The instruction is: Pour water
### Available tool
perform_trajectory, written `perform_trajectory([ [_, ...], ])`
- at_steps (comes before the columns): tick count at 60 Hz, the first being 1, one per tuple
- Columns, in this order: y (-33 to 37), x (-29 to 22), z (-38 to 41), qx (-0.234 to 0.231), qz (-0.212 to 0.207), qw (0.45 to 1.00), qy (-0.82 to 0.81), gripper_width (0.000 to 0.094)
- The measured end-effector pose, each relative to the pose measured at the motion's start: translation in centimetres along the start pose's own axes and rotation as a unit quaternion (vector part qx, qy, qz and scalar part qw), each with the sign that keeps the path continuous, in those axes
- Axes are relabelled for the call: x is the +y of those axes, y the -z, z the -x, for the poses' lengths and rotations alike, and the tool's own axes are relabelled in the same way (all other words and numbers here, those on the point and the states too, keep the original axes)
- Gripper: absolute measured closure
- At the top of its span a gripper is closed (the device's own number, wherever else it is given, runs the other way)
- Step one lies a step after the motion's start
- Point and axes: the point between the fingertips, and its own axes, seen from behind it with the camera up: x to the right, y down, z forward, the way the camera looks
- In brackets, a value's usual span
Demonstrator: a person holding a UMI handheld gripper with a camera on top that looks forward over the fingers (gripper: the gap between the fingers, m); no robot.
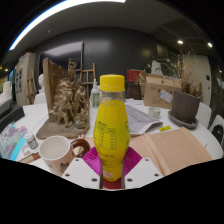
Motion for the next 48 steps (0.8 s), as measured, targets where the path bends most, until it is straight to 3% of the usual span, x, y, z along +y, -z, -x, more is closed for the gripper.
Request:
perform_trajectory([
  [8,-0.2,1.4,-0.4,0.01,0.003,1.0,-0.008,0.0686],
  [17,-0.1,1.7,-0.7,0.022,0.016,0.999,-0.019,0.0444],
  [19,0.1,2.2,-0.8,0.026,0.032,0.999,-0.024,0.031],
  [21,0.3,2.2,-0.8,0.024,0.04,0.999,-0.028,0.01],
  [22,0.5,2.1,-0.8,0.025,0.04,0.998,-0.031,0.0063],
  [25,1.7,1.6,-0.7,0.03,0.041,0.998,-0.038,0.0119],
  [28,3.3,0.9,-0.8,0.039,0.04,0.998,-0.042,0.0067],
  [48,22.0,-3.0,2.6,0.068,0.053,0.996,-0.022,0.0073],
])
